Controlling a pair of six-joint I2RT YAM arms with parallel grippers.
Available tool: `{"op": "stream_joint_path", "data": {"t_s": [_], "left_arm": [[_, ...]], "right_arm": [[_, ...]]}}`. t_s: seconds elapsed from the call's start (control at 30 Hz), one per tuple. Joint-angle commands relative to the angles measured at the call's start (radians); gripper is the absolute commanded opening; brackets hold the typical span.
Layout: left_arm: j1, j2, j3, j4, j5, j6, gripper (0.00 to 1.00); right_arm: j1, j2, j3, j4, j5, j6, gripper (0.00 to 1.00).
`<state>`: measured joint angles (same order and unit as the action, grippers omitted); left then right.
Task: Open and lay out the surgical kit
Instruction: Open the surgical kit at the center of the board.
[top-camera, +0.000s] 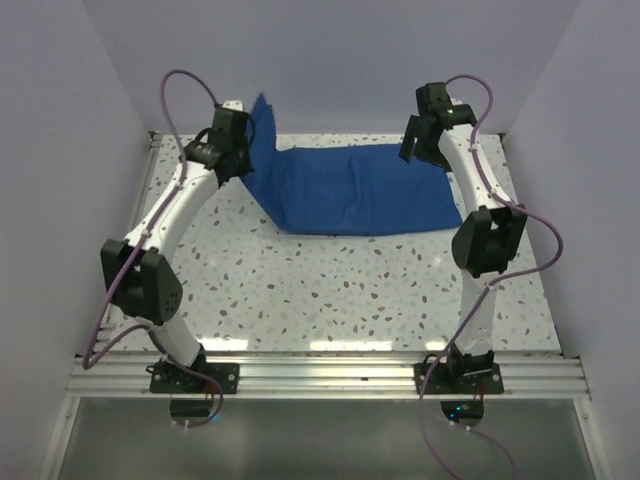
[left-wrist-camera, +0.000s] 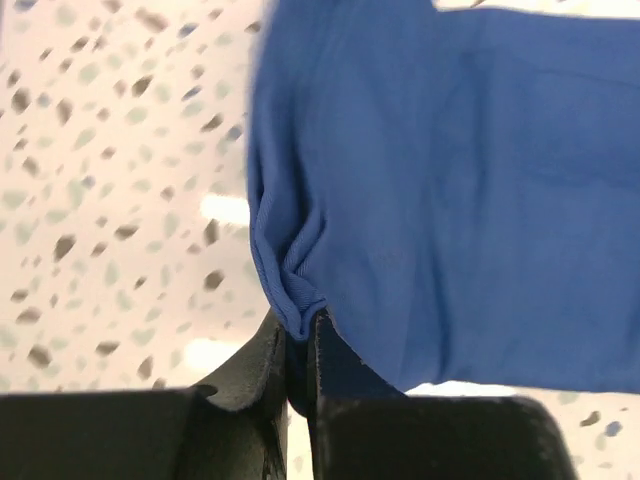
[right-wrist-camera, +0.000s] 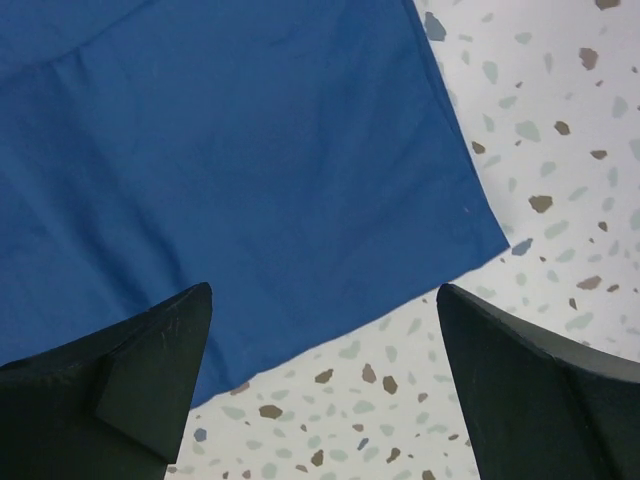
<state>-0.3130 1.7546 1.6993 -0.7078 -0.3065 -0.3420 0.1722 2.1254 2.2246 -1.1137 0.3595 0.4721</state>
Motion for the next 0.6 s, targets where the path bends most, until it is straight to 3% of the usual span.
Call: {"op": "stream_joint_path", "data": {"t_s": [0.0,0.03,0.07,0.1,0.23,0.37,0.57], "left_arm": [[0.069,-0.134,-0.166,0.042,-0.08,-0.012,0.08],[0.09,-0.159,-0.252,0.044,-0.094,-0.015,0.26],[0.112,-0.184,-0.292,0.047,-0.098,-0.015,0.55],[0.152,-0.223,-0.325,0.047,-0.095,-0.017,0.99],[0.184,-0.302,-0.453,0.039,-0.069,-0.031,1.0],[0.184,-0.346,-0.494,0.005,-0.039,-0.064,1.0],[0.183,-0.397,-0.549,-0.036,0.053,-0.115,1.0]], "right_arm": [[0.0,0.066,0.12,0.009,-0.031,0.002,0.98],[-0.002,0.108,0.144,0.015,-0.031,-0.001,0.98],[-0.003,0.126,0.165,0.029,-0.033,-0.001,0.98],[-0.008,0.145,0.208,0.038,-0.043,0.002,0.99],[-0.034,0.2,0.239,0.141,-0.076,0.026,0.98],[-0.06,0.26,0.237,0.277,-0.076,0.037,0.98],[-0.117,0.407,0.371,0.374,-0.076,0.075,0.97]]}}
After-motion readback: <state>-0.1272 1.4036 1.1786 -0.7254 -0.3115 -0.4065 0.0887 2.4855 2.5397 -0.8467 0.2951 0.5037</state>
